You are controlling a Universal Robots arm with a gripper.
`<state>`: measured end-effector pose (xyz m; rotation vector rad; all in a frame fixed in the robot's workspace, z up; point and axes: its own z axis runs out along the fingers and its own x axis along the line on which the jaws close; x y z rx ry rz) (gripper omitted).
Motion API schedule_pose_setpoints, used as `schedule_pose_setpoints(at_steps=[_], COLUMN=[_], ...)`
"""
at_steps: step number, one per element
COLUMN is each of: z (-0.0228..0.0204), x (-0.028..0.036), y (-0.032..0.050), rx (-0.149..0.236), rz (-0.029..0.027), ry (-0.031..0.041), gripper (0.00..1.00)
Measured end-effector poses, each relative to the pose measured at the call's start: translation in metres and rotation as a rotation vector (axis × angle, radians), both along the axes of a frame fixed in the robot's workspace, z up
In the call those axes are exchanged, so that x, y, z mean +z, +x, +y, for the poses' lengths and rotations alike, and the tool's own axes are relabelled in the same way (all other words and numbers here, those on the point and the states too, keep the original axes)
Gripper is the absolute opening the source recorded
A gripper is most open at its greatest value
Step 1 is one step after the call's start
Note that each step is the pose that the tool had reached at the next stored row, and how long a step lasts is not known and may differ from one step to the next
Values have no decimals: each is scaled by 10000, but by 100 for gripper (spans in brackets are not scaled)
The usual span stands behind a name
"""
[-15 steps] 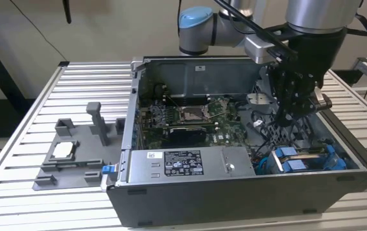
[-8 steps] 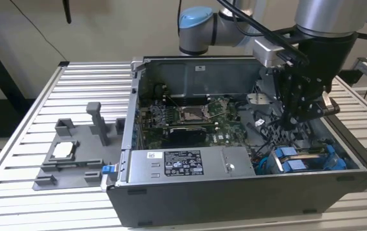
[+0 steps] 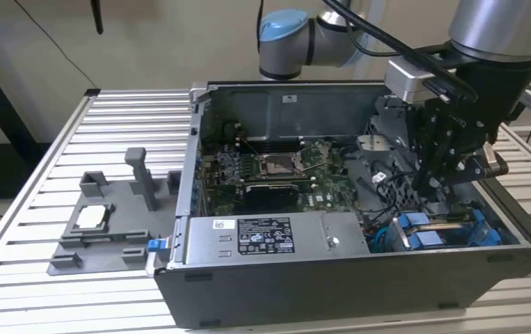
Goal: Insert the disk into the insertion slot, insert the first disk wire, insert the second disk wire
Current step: 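Insert the second disk wire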
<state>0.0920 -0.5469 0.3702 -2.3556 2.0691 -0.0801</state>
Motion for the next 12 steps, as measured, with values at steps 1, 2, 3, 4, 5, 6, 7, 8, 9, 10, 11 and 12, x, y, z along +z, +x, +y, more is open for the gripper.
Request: schedule_pose_setpoints(at_steps=[1, 2, 3, 4, 5, 6, 7, 8, 9, 10, 11, 12], z=[-15, -29, -42, -57, -70, -82, -93, -104, -114, -123, -132, -140], x=[-1, -2, -3, -4, -6, -8, -12, -17, -22, -29, -36, -44], y=[23, 47, 70, 95, 118, 140, 159, 179, 193, 207, 218, 228], rx=[0, 0, 0, 0, 1, 0, 0, 1, 1, 1, 2, 2], rz=[43, 78, 107, 140, 167, 189, 202, 213, 219, 222, 227, 234], ry=[7, 15, 25, 38, 53, 70, 94, 126, 160, 205, 251, 301], gripper=[16, 16, 16, 16, 16, 16, 16, 16, 16, 16, 16, 16])
